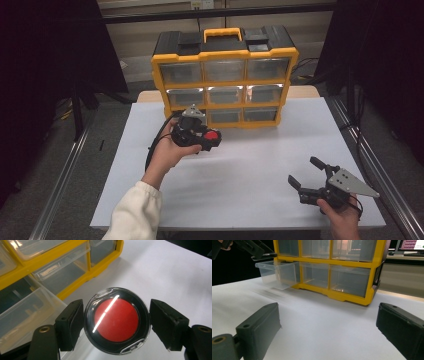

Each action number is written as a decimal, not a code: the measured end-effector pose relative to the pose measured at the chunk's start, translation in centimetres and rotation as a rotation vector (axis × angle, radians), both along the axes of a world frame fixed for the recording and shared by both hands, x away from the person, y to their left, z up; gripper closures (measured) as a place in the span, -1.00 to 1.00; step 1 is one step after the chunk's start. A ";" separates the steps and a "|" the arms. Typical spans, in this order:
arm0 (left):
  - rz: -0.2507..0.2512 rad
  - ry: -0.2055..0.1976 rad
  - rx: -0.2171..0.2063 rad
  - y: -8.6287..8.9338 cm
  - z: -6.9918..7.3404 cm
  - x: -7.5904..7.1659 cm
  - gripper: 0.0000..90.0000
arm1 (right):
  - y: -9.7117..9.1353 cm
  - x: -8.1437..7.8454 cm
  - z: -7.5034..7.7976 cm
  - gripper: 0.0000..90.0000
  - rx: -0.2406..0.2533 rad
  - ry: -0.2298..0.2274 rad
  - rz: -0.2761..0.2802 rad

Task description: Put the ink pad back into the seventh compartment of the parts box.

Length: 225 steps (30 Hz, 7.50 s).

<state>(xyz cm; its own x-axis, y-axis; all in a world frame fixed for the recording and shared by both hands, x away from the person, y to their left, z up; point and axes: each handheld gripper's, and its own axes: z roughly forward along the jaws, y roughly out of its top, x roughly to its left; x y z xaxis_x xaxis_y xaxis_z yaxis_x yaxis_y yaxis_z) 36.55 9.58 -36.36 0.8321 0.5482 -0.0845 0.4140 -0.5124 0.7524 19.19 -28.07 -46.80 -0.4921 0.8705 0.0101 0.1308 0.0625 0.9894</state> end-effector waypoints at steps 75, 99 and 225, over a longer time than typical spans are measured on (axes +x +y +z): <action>0.147 -0.019 0.000 3.1 0.2 3.3 -0.35 | -0.1 0.0 0.0 -0.89 0.003 0.002 0.000; 0.220 -0.021 0.002 3.7 -0.8 4.6 -0.35 | -0.1 0.0 0.0 -0.89 0.002 0.001 0.000; 0.262 -0.029 -0.127 5.1 -2.8 0.6 -0.64 | 0.0 -0.1 0.0 -0.89 0.000 -0.001 0.003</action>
